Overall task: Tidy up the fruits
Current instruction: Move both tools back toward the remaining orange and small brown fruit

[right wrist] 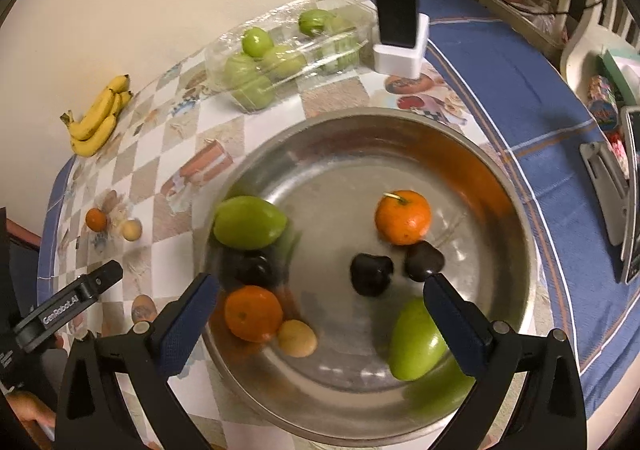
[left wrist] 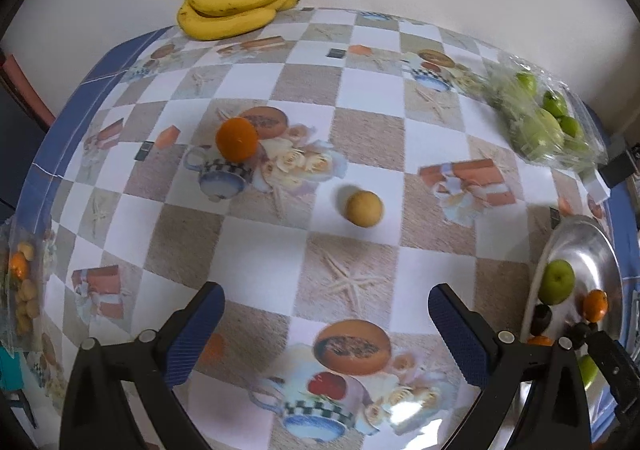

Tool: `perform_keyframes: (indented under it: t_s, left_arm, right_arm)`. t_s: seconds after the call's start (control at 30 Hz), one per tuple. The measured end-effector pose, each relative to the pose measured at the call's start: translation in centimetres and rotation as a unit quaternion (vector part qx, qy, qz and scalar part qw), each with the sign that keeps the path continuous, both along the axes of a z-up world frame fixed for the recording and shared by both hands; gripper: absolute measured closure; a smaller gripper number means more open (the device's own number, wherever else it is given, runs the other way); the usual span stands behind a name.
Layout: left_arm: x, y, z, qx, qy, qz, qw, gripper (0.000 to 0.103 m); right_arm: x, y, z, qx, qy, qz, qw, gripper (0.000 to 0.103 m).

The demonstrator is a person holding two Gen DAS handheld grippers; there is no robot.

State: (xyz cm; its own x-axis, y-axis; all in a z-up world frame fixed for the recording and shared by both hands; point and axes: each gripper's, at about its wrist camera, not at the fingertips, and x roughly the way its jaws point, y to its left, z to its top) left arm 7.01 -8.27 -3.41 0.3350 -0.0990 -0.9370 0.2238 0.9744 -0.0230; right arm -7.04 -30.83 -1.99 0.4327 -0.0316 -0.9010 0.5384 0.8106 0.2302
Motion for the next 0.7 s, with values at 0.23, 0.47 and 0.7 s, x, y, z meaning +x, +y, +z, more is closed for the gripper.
perform_keyframes:
  t_s: [0.23, 0.47, 0.7]
  left_arm:
    - [2.2, 2.8, 0.8, -0.008, -0.022, 0.028, 0.9993, 0.000]
    - [4.1, 4.8, 2.0, -0.026, -0.042, 0.021, 0.9986, 0.000]
    - [6.3, 6.8, 1.4, -0.043, -0.029, 0.025, 0.9983, 0.000]
  right_arm:
    - [2.0, 1.7, 0.7, 0.004, -0.024, 0.029, 0.999, 0.001]
    - [4.8, 4.3, 1.6, -0.008, -0.041, 0.076, 0.996, 0.001]
    - [7.9, 7.1, 1.9, -0.013, -0.050, 0.101, 0.994, 0.001]
